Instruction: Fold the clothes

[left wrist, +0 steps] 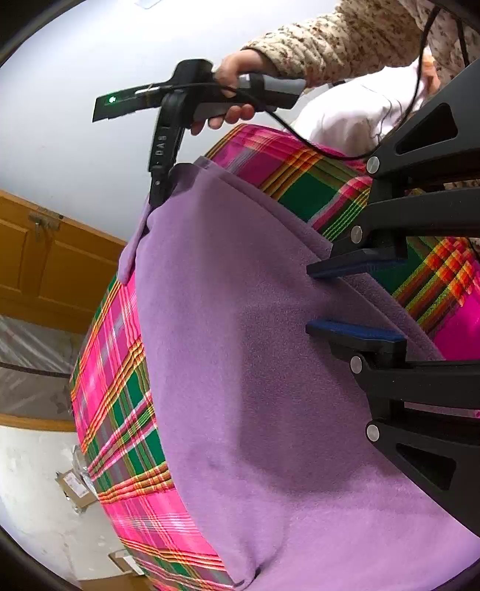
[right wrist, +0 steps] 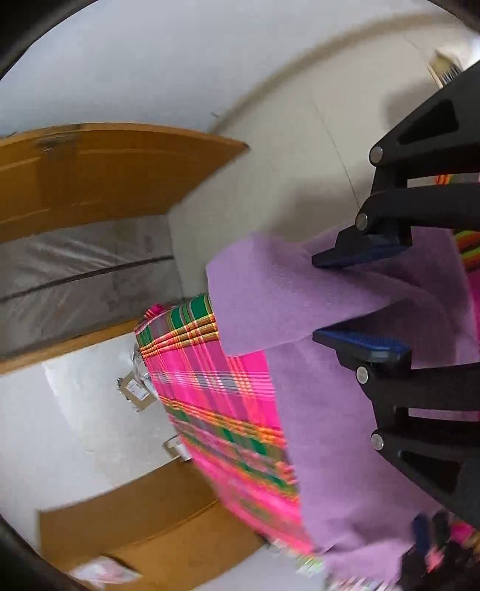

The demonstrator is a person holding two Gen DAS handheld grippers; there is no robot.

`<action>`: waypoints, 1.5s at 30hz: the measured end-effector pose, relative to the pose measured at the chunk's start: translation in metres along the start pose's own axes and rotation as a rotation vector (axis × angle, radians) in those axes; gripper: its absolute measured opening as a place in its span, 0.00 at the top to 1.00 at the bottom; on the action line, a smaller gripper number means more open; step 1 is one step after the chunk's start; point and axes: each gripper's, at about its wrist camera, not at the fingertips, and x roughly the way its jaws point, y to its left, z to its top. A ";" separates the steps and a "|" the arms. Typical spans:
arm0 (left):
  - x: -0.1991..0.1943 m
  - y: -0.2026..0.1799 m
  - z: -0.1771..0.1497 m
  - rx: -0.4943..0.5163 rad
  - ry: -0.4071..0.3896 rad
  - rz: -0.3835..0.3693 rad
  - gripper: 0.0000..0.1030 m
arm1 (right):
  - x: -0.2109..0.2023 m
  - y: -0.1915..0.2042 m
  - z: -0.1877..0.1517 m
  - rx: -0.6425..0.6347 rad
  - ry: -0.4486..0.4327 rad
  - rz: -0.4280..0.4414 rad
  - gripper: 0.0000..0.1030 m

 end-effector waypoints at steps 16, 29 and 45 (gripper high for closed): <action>0.000 0.001 0.001 -0.011 -0.003 0.004 0.76 | -0.028 -0.042 -0.005 0.261 -0.187 0.113 0.94; -0.002 0.003 0.000 -0.021 -0.003 -0.006 0.76 | -0.030 -0.080 -0.026 0.471 -0.239 0.101 0.94; 0.000 0.003 0.000 -0.028 -0.006 -0.013 0.76 | -0.039 -0.130 -0.056 0.726 -0.254 0.060 0.89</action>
